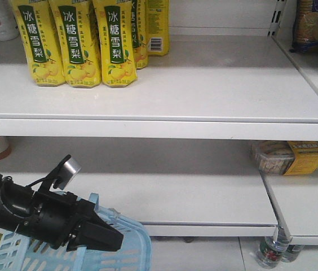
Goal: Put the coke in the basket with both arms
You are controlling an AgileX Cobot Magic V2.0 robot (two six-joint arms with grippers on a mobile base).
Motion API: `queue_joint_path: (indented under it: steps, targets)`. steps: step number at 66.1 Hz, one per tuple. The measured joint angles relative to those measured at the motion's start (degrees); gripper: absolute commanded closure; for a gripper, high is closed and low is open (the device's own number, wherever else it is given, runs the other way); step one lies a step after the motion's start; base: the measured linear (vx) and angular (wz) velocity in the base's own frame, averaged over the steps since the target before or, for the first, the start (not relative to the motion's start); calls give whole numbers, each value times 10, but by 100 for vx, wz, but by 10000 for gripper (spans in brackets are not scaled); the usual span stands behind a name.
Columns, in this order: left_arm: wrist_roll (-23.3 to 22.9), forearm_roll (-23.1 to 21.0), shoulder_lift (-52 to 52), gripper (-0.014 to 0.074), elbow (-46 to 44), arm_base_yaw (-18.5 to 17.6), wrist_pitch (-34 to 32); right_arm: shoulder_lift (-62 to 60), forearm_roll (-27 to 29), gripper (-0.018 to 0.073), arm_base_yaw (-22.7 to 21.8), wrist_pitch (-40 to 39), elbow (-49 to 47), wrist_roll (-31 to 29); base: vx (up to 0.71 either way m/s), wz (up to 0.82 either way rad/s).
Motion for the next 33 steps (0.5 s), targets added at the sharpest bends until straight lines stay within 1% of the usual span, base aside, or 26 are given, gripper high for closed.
queue_joint_path:
  steps: [9,14,21,22,24,25,26,29,33]
  targets:
    - [0,0,0,603,0,0,0,0,0,185,0,-9,16,0,0,0]
    - [0,0,0,603,0,0,0,0,0,226,0,-14,19,0,0,0]
    - [0,0,0,603,0,0,0,0,0,365,0,-14,19,0,0,0]
    - [0,0,0,603,0,0,0,0,0,401,0,-14,19,0,0,0]
    - [0,0,0,603,0,0,0,0,0,438,0,-14,19,0,0,0]
    - [0,0,0,603,0,0,0,0,0,476,0,-14,19,0,0,0]
    - [0,0,0,603,0,0,0,0,0,489,0,-14,19,0,0,0]
    - [0,0,0,603,0,0,0,0,0,573,0,-14,19,0,0,0]
    - [0,0,0,603,0,0,0,0,0,573,0,-14,19,0,0,0]
